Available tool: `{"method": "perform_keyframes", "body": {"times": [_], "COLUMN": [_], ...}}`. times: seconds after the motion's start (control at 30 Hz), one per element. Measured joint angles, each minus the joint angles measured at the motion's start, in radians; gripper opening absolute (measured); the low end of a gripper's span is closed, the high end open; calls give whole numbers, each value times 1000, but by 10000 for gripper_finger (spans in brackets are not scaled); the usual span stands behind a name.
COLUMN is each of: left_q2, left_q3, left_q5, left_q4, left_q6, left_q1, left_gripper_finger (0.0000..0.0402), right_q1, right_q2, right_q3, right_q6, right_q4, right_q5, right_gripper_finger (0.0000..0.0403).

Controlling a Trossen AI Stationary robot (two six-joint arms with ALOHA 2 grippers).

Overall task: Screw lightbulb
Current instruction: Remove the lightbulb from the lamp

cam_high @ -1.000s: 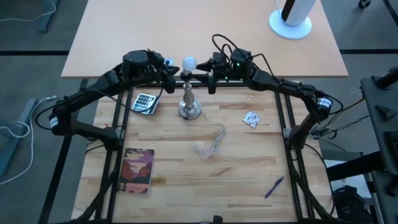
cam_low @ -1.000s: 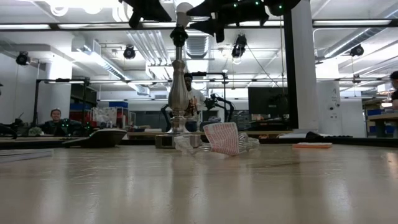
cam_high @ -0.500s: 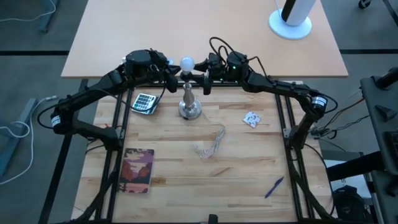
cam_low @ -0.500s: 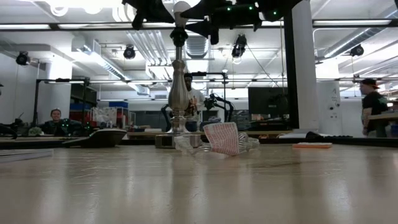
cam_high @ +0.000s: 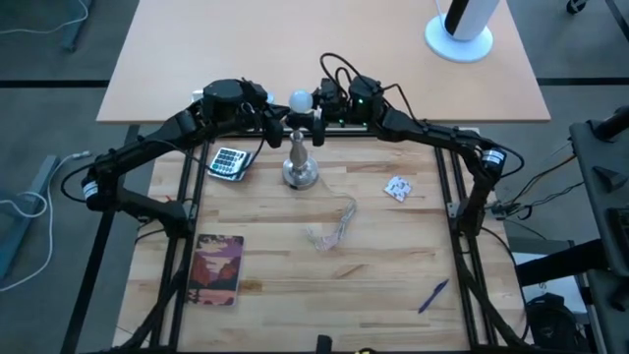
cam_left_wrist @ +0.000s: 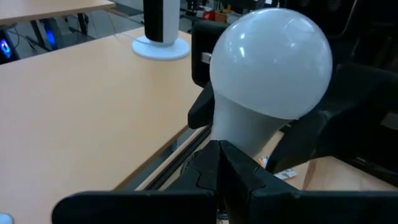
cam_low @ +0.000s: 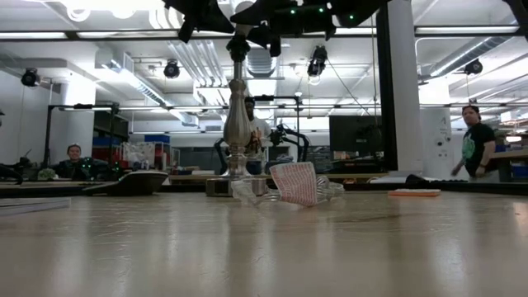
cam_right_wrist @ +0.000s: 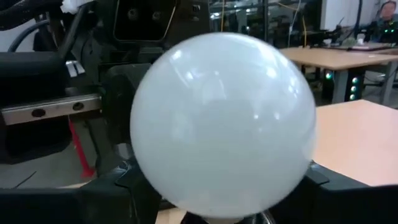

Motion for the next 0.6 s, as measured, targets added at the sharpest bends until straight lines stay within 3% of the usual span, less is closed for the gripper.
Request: {"method": "perform_keyframes", "body": {"times": [0.23, 0.6], "left_q2": [-2, -47], "left_q3": [0, 0], "left_q5": [2, -5], "left_q4": [-1, -148], "left_q6": [0, 8], "left_q1": [0, 0], "left_gripper_finger": [0, 0], "right_q1": [0, -7], "right_q2": [0, -3], "right_q3": [11, 76], "right_q6": [-3, -2], "right_q4": [-21, -23], "right_q5": [0, -3], "right_gripper_finger": [160, 159]}}
